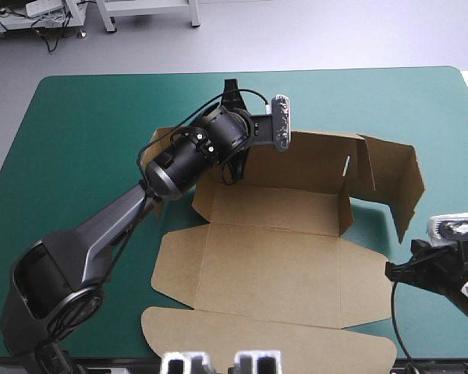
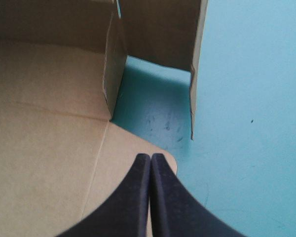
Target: Fold the box
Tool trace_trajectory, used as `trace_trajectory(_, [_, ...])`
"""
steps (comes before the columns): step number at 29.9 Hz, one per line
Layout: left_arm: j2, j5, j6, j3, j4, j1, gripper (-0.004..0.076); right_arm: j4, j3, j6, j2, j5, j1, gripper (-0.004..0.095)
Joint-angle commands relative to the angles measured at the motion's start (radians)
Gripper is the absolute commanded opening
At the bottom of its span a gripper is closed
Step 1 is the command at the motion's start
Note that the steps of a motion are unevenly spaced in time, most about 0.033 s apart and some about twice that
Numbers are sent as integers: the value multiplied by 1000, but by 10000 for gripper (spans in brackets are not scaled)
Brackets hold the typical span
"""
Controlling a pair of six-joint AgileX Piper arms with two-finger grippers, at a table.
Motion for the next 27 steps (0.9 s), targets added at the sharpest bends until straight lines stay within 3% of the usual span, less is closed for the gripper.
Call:
trace_trajectory(1, [-93, -97, -109, 41, 97, -32, -10, -34, -116, 63, 16, -45, -6, -19])
trace_trajectory(5, [-159, -200, -230, 196, 217, -51, -10, -45, -219, 79, 65, -45, -6, -19])
trace_trajectory(13, [-334, -406, -640, 587, 573, -121, -10, -10, -475, 65, 287, -31, -6, -19])
trace_trajectory(19, [-355, -379, -742, 711, 738, -160, -10, 0, -695, 18, 501, 64, -6, -19])
trace_trajectory(27, [-351, -383, -793, 713, 773, -160, -10, 102, -924, -41, 816, 191, -6, -20])
